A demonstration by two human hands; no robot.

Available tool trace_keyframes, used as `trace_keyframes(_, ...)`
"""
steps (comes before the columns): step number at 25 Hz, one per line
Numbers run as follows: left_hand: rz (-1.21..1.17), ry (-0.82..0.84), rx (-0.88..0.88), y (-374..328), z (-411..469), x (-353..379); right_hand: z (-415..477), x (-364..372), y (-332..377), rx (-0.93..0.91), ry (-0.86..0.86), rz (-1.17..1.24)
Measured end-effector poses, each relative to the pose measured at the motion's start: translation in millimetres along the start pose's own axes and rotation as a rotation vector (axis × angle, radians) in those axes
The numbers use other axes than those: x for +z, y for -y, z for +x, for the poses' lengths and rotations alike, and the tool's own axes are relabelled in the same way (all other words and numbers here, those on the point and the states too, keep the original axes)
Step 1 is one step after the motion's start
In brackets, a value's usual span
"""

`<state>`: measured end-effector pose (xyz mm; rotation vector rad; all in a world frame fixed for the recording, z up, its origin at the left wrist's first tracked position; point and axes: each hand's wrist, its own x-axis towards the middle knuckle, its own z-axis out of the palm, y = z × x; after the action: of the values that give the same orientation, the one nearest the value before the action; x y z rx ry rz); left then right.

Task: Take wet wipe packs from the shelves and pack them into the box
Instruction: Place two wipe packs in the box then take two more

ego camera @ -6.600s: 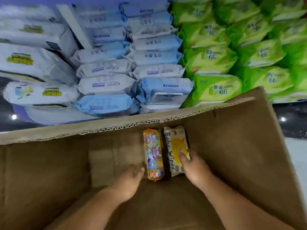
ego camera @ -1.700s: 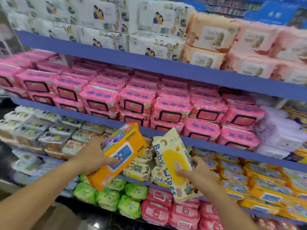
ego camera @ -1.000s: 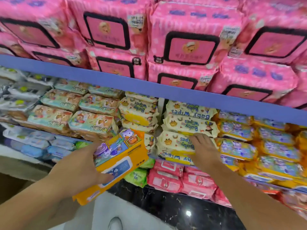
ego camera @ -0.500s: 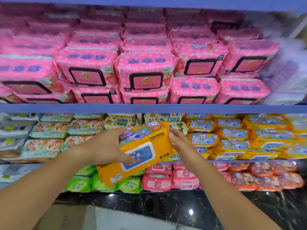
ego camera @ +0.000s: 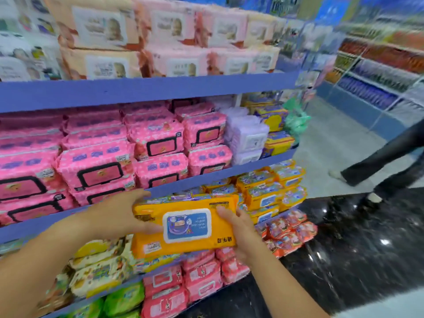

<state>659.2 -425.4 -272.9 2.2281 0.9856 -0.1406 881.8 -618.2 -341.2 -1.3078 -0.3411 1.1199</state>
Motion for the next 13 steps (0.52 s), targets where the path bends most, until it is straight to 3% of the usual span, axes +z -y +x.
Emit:
trace_keyframes(2, -0.173, -0.07, -0.069, -15, 12, 27, 9, -38, 6, 0.003, -0.066, 0.058)
trace_keyframes(5, -0.503, -0.011, -0.12, -49, 37, 76, 31, -88, 15, 0.033, -0.049, 0.038)
trace_keyframes(13, -0.729, -0.124, -0.226, -151, 142, 193, 104, -250, 66, 0.144, 0.013, -0.173)
